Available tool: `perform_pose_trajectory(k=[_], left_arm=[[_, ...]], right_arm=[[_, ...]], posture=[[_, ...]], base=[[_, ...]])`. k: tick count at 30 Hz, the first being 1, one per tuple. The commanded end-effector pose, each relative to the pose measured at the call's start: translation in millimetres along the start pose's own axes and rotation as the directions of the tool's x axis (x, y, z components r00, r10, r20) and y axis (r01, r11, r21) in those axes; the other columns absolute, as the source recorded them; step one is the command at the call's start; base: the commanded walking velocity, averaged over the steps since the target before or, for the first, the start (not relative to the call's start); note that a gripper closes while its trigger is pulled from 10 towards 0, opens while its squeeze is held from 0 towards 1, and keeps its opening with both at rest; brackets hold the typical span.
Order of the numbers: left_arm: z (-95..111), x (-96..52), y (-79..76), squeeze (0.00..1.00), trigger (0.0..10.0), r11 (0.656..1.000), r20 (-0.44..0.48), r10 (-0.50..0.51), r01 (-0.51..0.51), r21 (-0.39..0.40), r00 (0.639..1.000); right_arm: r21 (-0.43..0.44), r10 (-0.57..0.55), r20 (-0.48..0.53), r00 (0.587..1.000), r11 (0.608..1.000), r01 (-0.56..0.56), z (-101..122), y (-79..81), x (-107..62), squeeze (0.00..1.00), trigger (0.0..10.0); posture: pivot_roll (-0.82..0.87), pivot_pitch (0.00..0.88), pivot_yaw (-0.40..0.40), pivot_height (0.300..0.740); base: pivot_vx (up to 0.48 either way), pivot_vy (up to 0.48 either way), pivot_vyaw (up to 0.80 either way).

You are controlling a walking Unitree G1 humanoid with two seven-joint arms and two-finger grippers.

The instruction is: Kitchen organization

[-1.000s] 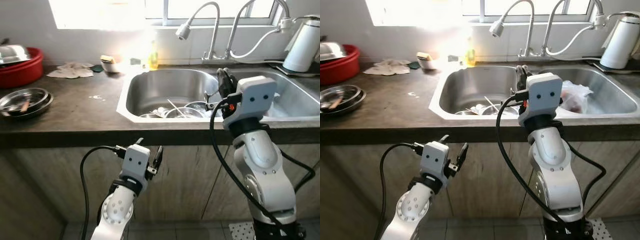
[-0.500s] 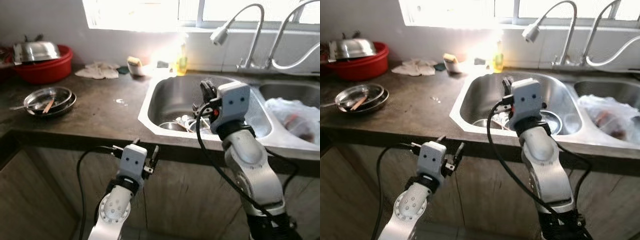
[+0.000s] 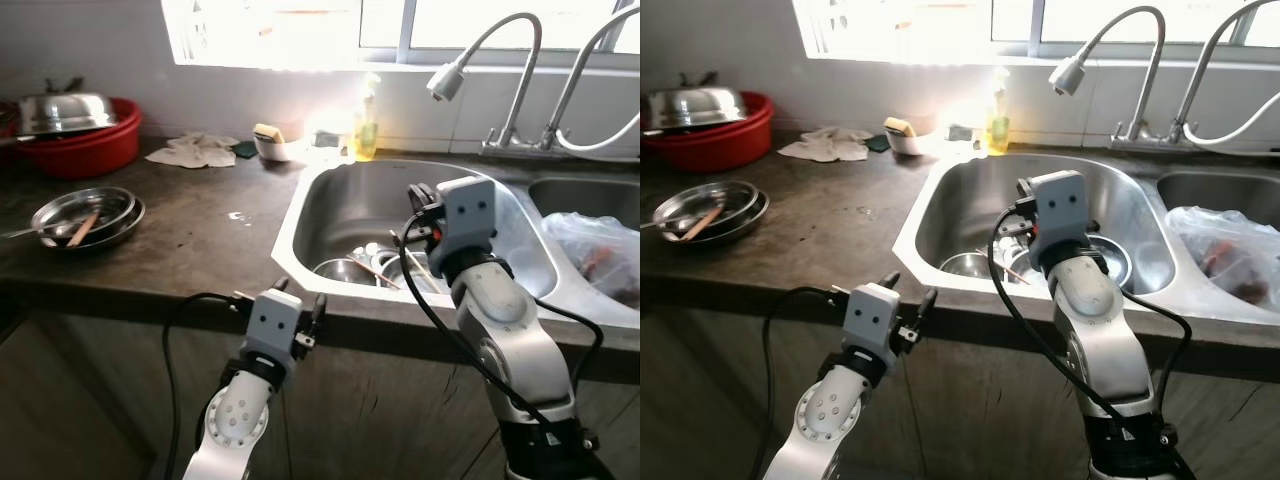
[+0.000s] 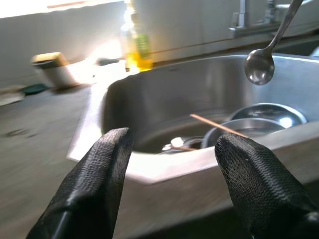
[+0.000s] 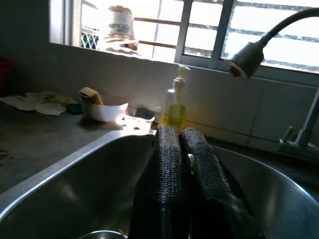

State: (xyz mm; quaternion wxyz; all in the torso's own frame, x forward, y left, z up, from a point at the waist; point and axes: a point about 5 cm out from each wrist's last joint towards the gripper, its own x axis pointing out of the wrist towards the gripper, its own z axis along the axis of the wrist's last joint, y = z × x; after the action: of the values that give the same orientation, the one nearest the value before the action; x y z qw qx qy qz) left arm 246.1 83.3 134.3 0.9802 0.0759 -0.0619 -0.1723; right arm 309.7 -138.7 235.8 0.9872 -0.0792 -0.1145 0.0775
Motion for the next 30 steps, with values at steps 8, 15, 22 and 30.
perform_pose_trajectory(k=[8, 15, 22, 30], left_arm=[[4, 0.8, -2.8, 0.0, 10.0, 1.0, 0.016, -0.012, 0.012, 0.003, 1.0], [3, -0.1, -3.3, 0.0, 10.0, 1.0, 0.014, -0.012, 0.012, 0.004, 1.0], [3, -1.0, -3.7, 0.0, 10.0, 1.0, 0.012, -0.015, 0.015, 0.004, 1.0], [3, -2.3, -6.8, 0.0, 10.0, 1.0, 0.01, -0.024, 0.024, 0.0, 1.0]], right_arm=[[-0.041, -0.048, -0.103, 0.993, 0.998, 0.044, -9, -20.0, 15.1, 0.0, 10.0], [-0.051, -0.027, -0.127, 0.992, 0.998, 0.02, -9, -23.2, 24.9, 0.0, 10.0], [-0.086, -0.01, -0.19, 0.982, 0.996, -0.006, -15, -27.6, 32.6, 0.0, 10.0], [-0.134, 0.072, -0.372, 0.925, 0.982, -0.131, -42, -29.0, 39.2, 0.0, 10.0]], posture=[[0.18, 0.0, -0.037, 0.74], [0.18, 0.0, -0.041, 0.74], [0.18, 0.0, -0.043, 0.74], [0.18, 0.0, -0.047, 0.74]], base=[[0.307, 0.0, 0.0], [0.323, 0.0, 0.0], [0.33, 0.0, 0.0], [0.157, 0.0, 0.0]])
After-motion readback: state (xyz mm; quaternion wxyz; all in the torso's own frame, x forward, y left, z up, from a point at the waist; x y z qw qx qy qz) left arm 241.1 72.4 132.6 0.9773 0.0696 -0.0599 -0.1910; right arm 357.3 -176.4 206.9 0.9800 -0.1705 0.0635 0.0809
